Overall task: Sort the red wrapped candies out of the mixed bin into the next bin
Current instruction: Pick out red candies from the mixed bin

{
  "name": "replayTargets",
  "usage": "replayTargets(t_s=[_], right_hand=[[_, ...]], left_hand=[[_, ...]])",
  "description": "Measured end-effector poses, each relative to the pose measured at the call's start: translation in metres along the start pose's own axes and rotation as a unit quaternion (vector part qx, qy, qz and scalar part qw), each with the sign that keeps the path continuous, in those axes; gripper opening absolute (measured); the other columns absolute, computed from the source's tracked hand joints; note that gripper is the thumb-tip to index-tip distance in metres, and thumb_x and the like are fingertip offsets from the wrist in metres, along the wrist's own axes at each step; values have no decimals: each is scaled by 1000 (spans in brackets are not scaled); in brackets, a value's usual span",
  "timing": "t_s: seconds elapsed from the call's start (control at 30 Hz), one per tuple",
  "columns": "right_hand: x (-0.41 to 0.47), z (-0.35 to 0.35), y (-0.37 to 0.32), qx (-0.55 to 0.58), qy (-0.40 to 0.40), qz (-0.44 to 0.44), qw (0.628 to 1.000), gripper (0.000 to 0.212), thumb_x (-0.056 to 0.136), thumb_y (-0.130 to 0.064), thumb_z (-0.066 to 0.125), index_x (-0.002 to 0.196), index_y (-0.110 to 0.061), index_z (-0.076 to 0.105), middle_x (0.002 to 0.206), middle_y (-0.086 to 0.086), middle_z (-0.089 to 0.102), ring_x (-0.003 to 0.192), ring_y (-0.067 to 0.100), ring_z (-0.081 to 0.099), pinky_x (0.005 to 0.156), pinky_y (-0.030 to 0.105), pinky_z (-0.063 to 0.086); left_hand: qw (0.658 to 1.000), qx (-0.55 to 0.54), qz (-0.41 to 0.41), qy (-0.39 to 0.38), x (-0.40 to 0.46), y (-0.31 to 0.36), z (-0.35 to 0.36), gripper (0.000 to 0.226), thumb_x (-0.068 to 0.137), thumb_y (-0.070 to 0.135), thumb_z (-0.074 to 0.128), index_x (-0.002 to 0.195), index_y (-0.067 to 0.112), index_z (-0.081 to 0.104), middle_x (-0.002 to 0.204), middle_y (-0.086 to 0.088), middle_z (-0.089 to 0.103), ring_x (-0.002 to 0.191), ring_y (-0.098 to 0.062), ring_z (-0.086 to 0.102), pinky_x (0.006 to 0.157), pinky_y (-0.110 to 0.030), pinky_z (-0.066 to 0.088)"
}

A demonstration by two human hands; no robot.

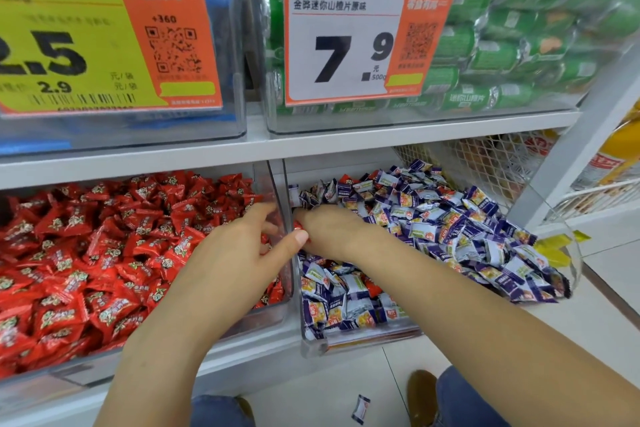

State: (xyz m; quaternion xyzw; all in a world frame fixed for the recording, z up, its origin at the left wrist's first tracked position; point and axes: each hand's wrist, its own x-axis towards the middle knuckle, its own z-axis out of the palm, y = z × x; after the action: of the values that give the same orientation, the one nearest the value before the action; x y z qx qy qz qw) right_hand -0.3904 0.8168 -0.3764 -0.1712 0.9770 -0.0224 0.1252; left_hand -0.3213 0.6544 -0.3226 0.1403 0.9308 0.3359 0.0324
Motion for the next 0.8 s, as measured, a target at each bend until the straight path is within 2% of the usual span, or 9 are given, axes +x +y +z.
replayTargets(t_s=[0.13, 0.23, 0.3, 0.37, 0.47, 0.53, 0.6, 0.7, 0.8], right_hand=[[-11, -7, 12, 103, 60, 45, 992, 32, 90, -29, 57, 116, -10, 54, 103, 12, 64, 91, 27, 59, 71, 30, 46], [-34, -21, 30, 222, 81, 74, 969, 11, 88, -23, 60, 86, -14, 54, 81, 5, 60, 72, 18, 52, 66, 27, 38], [-53, -29, 37, 307, 91, 96, 943, 18, 88, -21, 60, 76, -11, 52, 66, 0, 51, 61, 15, 45, 61, 28, 35], [-74, -39, 30, 385, 115, 84, 912, 21, 89, -22, 61, 81, -4, 55, 61, -2, 49, 55, 12, 43, 57, 26, 34], [-105, -57, -9, 425, 126, 4, 896, 7, 88, -25, 62, 84, -22, 57, 55, -17, 50, 51, 1, 43, 54, 18, 35], [-113, -66, -48, 384, 131, -51, 913, 6, 88, -29, 61, 86, -29, 55, 60, -16, 52, 56, 1, 44, 57, 18, 36], [-101, -70, -84, 266, 172, -93, 944, 10, 86, -32, 59, 95, -28, 56, 78, -13, 58, 73, 7, 54, 70, 26, 43], [-61, -65, -111, 181, 182, -84, 963, 41, 85, -41, 60, 121, -25, 49, 111, 5, 58, 103, 26, 56, 87, 36, 45], [-38, -60, -110, 74, 82, -94, 989, 83, 79, -53, 67, 146, -29, 25, 136, 12, 44, 123, 31, 44, 103, 39, 37]], left_hand=[[1000, 14, 7, 0, -1, 0, -2, 69, 83, 63, 40, 141, 27, 35, 117, 16, 58, 97, -5, 59, 87, -29, 48], [1000, 24, 6, -5, -1, -2, -1, 69, 85, 63, 39, 142, 26, 34, 123, 12, 59, 103, -10, 59, 89, -31, 47], [1000, 28, 3, -10, -2, -3, -2, 67, 86, 63, 38, 142, 26, 34, 123, 11, 59, 106, -13, 58, 90, -32, 46], [999, 30, -3, -8, -6, -5, -7, 64, 88, 61, 38, 142, 26, 35, 124, 10, 60, 105, -14, 58, 90, -32, 46], [999, 7, -41, 18, -14, -18, -26, 59, 89, 57, 43, 138, 25, 42, 118, 8, 62, 101, -13, 58, 88, -30, 44], [995, -1, -88, 54, -23, -33, -42, 55, 89, 55, 45, 134, 22, 48, 111, 7, 65, 99, -15, 57, 84, -30, 42], [985, 19, -151, 79, -34, -50, -56, 56, 89, 55, 46, 132, 18, 50, 116, -1, 65, 106, -23, 59, 84, -33, 42], [977, 30, -204, 43, -47, -66, -69, 59, 89, 54, 47, 135, 17, 47, 124, -6, 62, 109, -27, 59, 90, -35, 43], [980, 12, -199, 19, -50, -74, -75, 60, 89, 52, 50, 138, 18, 44, 127, -4, 60, 112, -23, 58, 93, -32, 42]])
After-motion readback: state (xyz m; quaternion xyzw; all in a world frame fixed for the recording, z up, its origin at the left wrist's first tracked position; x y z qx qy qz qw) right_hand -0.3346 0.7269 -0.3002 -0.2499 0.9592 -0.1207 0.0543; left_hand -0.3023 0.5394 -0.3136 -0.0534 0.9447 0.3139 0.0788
